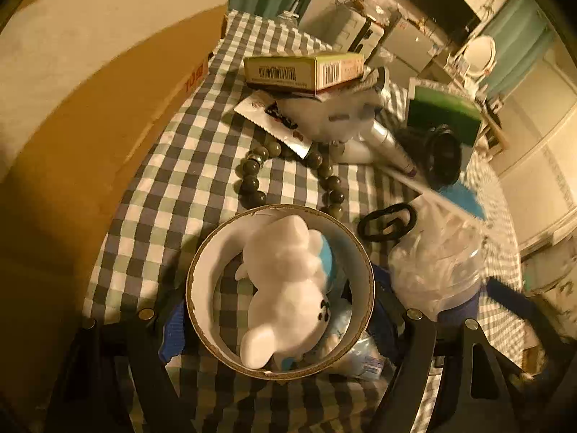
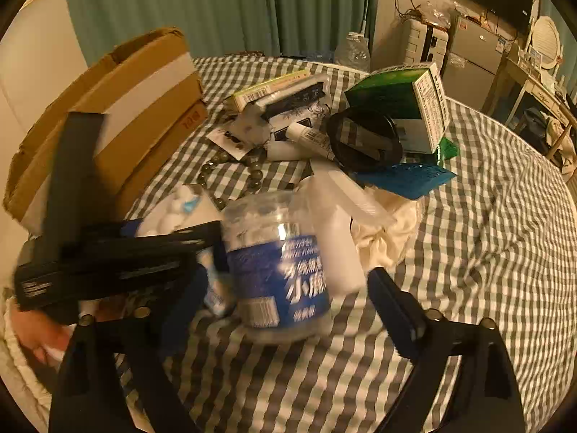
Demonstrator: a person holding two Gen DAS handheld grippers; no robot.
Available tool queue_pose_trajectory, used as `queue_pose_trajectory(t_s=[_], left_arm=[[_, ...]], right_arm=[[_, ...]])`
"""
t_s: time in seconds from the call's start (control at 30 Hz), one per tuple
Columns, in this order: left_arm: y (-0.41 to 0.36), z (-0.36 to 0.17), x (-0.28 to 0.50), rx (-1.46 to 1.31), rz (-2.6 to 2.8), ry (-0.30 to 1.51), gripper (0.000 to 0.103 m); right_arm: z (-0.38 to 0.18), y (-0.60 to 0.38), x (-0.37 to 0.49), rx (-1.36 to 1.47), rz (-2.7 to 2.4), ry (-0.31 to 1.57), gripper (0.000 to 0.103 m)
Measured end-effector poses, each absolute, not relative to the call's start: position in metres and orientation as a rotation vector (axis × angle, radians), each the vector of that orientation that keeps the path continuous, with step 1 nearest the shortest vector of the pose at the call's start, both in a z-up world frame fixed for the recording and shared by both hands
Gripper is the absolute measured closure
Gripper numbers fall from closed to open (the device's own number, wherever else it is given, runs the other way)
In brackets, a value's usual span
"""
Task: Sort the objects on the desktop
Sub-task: 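Carry the white ring with left tool while right tool carries clear cup toward cardboard box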
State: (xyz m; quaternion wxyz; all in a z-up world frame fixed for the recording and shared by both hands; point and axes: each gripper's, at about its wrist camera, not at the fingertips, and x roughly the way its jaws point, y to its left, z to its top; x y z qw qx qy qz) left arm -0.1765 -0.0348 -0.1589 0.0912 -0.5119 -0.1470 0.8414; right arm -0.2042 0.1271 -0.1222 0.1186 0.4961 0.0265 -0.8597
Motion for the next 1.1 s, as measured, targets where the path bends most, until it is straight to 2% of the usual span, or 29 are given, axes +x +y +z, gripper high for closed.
queue_pose_trajectory(t_s=[0.1, 0.2, 0.6, 0.77, 0.8, 0.83, 0.93, 0.97, 1.03, 1.07, 1.1], left_arm=[[-0.035, -0.152, -0.173, -1.487, 2.553, -0.376, 0.020], [-0.034, -0.145, -0.168, -1.443, 2.580, -0.342, 0.020], [-0.020, -0.105, -0.116, -1.242, 2.668, -0.099, 0.020], [-0.010, -0.081, -0.093, -1.161, 2.681, -0.021, 0.020], [-0.012, -0.079, -0.089, -1.150, 2.689, -0.024, 0.020], [-0.014, -0.078, -0.087, -1.151, 2.694, -0.030, 0.020], [-0.025, -0.079, -0.080, -1.165, 2.706, -0.068, 0.020], [-0.029, -0.079, -0.079, -1.172, 2.707, -0.093, 0.020], [-0.039, -0.081, -0.078, -1.184, 2.710, -0.157, 0.020], [-0.042, -0.081, -0.078, -1.184, 2.711, -0.183, 0.020], [-0.045, -0.081, -0.079, -1.181, 2.713, -0.205, 0.020]], right_arm=[[-0.139, 0.128, -0.209, 1.510, -2.432, -0.010, 0.037], [-0.141, 0.119, -0.205, 1.491, -2.449, 0.075, 0.038], [-0.099, 0.163, -0.147, 1.417, -2.540, -0.263, 0.043], [-0.088, 0.166, -0.129, 1.443, -2.553, -0.239, 0.045], [-0.091, 0.165, -0.126, 1.450, -2.551, -0.239, 0.055], [-0.095, 0.163, -0.127, 1.463, -2.527, -0.247, 0.060], [-0.118, 0.159, -0.128, 1.627, -2.436, -0.263, 0.060], [-0.121, 0.157, -0.127, 1.648, -2.449, -0.251, 0.058], [-0.120, 0.154, -0.122, 1.681, -2.482, -0.209, 0.038], [-0.118, 0.155, -0.121, 1.704, -2.493, -0.199, 0.016], [-0.115, 0.156, -0.118, 1.721, -2.525, -0.189, 0.012]])
